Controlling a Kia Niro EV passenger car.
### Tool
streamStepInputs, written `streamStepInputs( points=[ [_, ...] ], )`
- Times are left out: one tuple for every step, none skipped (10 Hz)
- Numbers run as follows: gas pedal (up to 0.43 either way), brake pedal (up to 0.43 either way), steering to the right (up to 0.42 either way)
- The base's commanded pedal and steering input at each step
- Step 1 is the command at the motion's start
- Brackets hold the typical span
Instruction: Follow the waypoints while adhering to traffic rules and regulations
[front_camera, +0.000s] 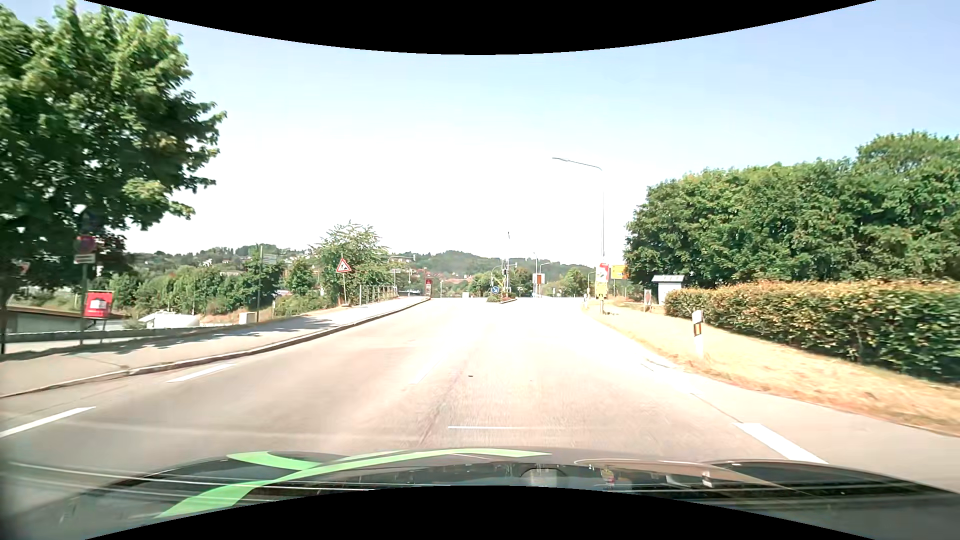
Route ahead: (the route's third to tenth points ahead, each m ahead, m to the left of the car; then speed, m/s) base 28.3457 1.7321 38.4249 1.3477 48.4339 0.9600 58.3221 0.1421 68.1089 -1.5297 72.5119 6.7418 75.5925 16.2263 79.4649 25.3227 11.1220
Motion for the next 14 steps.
streamStepInputs(
  points=[
    [0.000, 0.000, 0.003],
    [0.000, 0.000, 0.004],
    [0.000, 0.012, 0.005],
    [0.000, 0.030, 0.006],
    [0.000, 0.037, 0.008],
    [0.000, 0.043, 0.009],
    [0.000, 0.043, 0.009],
    [0.000, 0.024, 0.010],
    [0.000, 0.000, 0.013],
    [0.000, 0.000, 0.013],
    [0.000, 0.000, 0.013],
    [0.000, 0.000, 0.014],
    [0.000, 0.000, 0.015],
    [0.000, 0.000, 0.015]
  ],
)
